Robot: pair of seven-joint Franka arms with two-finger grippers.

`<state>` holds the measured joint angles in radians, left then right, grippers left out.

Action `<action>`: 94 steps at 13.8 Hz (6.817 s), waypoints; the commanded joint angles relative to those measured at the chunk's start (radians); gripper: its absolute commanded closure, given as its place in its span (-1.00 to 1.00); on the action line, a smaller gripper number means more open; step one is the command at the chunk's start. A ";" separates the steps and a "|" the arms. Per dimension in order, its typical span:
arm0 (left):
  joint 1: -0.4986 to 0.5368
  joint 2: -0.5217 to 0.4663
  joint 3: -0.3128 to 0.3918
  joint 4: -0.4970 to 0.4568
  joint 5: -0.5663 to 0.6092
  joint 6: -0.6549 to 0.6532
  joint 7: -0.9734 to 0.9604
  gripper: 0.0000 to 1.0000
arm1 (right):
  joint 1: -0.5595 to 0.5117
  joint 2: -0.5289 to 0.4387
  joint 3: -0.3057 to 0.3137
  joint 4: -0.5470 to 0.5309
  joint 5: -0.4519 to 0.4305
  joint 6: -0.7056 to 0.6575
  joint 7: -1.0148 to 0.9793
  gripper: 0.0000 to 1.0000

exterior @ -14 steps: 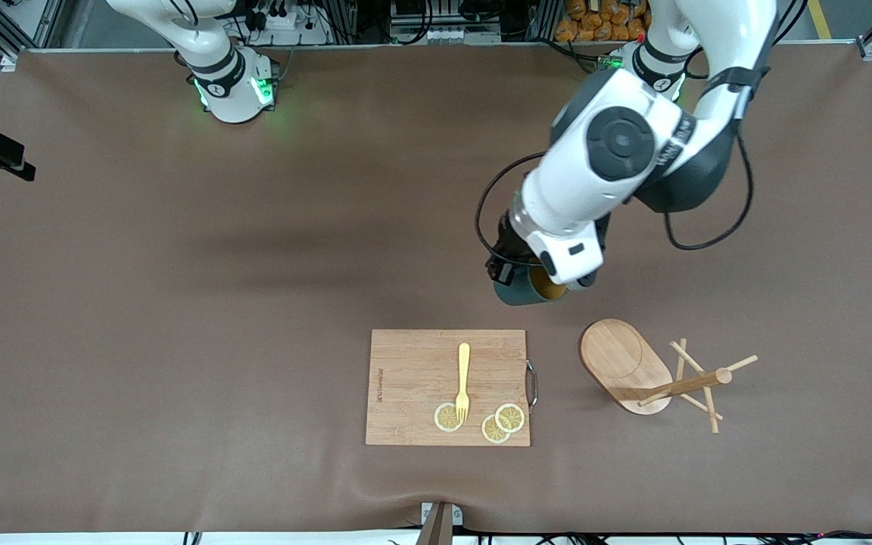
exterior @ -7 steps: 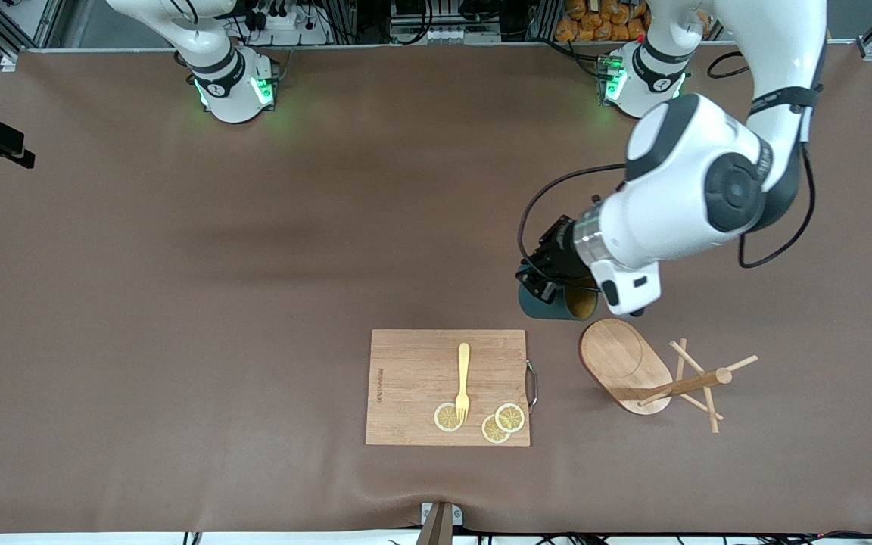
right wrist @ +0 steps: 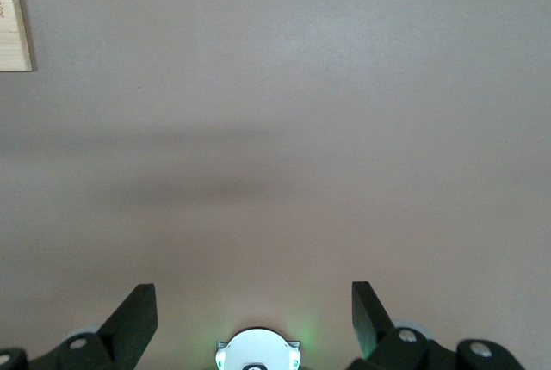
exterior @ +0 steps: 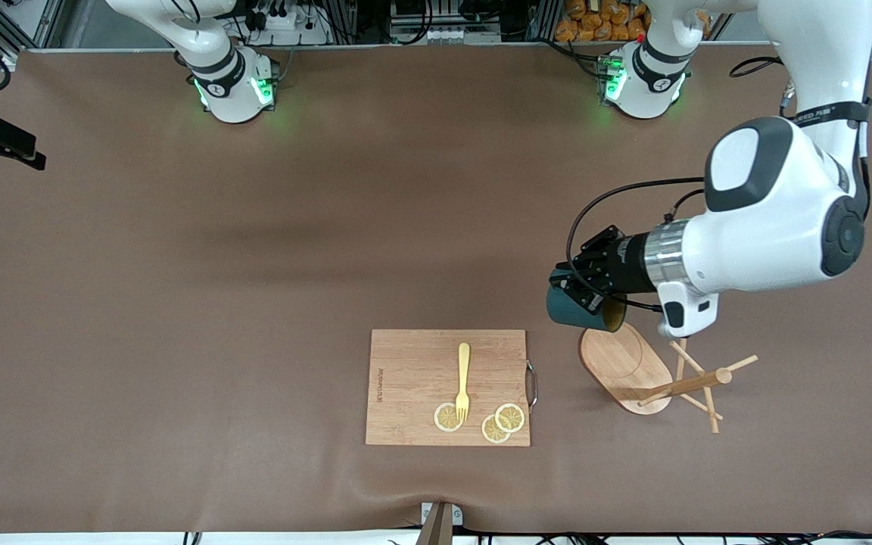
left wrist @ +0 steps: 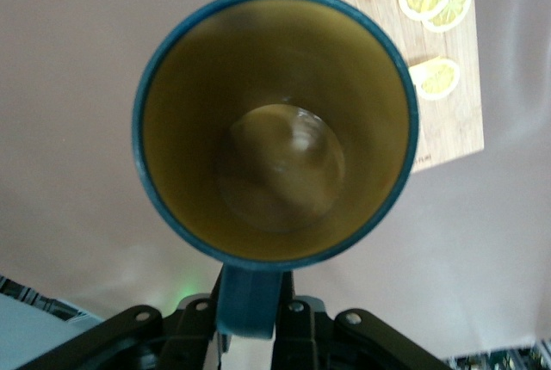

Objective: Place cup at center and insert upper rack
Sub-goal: 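Carry the mug to the wooden mug tree, tilting its opening sideways, then slide the mug's opening onto a mug-tree peg with the left gripper, then push the mug further along the peg with the left gripper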

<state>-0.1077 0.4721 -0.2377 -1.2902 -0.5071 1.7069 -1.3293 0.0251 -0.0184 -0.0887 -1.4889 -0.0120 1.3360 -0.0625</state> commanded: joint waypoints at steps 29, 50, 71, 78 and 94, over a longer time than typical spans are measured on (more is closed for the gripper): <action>0.428 0.169 -0.005 -0.026 -0.599 -0.402 0.521 1.00 | 0.030 0.017 -0.003 0.025 -0.005 0.137 0.023 -1.00; 0.424 0.244 -0.002 -0.023 -0.682 -0.394 0.594 1.00 | 0.044 0.015 -0.002 0.055 -0.003 0.135 0.017 -1.00; 0.465 0.287 0.006 -0.015 -0.703 -0.391 0.648 1.00 | 0.058 0.017 -0.002 0.053 -0.005 0.132 0.018 -1.00; 0.483 0.307 0.004 -0.015 -0.711 -0.392 0.683 1.00 | 0.061 0.017 -0.002 0.053 -0.005 0.129 0.023 -1.00; 0.483 0.329 0.006 -0.014 -0.711 -0.391 0.765 1.00 | 0.059 0.017 -0.002 0.053 -0.003 0.127 0.023 -1.00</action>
<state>0.3761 0.7808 -0.2283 -1.3153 -1.1941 1.3210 -0.5799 0.0766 -0.0112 -0.0871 -1.4561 -0.0126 1.4765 -0.0512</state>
